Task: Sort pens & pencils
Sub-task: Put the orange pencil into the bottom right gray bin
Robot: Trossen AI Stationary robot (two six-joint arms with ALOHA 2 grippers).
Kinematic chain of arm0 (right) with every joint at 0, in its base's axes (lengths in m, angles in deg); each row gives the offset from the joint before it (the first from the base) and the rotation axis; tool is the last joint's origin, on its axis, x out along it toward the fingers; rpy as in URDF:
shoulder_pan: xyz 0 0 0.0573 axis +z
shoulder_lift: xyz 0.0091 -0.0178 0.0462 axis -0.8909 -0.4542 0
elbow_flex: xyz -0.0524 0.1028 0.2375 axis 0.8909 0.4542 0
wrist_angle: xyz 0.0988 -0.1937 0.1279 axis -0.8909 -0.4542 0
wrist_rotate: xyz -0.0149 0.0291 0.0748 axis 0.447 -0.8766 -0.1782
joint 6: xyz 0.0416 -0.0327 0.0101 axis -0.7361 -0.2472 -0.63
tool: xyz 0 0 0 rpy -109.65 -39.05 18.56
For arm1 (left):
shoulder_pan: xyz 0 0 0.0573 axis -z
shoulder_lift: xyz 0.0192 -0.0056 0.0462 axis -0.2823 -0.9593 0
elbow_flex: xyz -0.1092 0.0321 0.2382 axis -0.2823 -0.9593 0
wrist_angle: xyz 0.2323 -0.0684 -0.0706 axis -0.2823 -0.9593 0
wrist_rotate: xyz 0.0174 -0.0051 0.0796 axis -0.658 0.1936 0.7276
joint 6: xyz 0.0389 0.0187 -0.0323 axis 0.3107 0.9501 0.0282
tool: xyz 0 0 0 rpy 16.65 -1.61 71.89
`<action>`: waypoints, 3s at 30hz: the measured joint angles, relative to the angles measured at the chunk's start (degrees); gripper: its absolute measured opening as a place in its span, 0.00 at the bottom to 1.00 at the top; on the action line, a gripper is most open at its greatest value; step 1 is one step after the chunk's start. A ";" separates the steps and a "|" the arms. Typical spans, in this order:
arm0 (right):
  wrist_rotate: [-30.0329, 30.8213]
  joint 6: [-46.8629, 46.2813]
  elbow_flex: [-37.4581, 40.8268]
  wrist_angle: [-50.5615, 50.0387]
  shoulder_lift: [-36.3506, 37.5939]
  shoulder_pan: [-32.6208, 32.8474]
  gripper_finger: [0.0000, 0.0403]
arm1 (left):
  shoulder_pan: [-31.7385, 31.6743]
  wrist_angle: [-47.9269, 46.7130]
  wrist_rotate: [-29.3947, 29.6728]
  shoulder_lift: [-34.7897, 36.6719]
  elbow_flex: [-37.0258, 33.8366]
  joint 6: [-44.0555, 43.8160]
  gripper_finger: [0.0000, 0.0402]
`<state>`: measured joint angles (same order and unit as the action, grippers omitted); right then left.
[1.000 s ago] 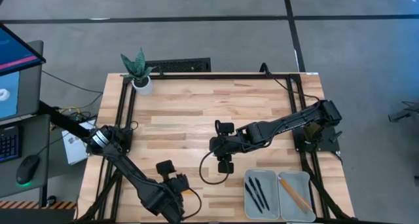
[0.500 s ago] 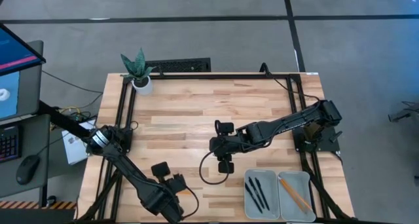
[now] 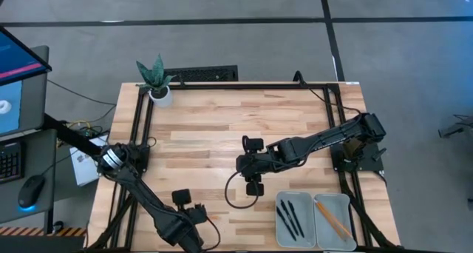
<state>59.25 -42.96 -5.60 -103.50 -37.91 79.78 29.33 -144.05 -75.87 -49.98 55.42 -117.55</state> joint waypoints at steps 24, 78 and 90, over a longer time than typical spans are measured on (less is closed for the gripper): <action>0.00 0.15 0.00 0.27 0.00 -0.06 0.41 | -0.10 18.99 -7.11 0.04 -11.77 8.33 0.88; 0.02 1.55 -0.02 0.58 -0.02 -0.43 0.42 | -2.11 21.90 -10.22 0.02 -13.25 14.32 0.52; 0.00 1.55 -0.02 0.58 -0.01 -0.44 0.42 | -2.11 21.79 -7.81 0.02 -13.25 14.31 0.38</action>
<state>59.25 -41.41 -5.62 -102.93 -37.92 79.34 27.22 -122.26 -83.68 -49.96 42.17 -103.24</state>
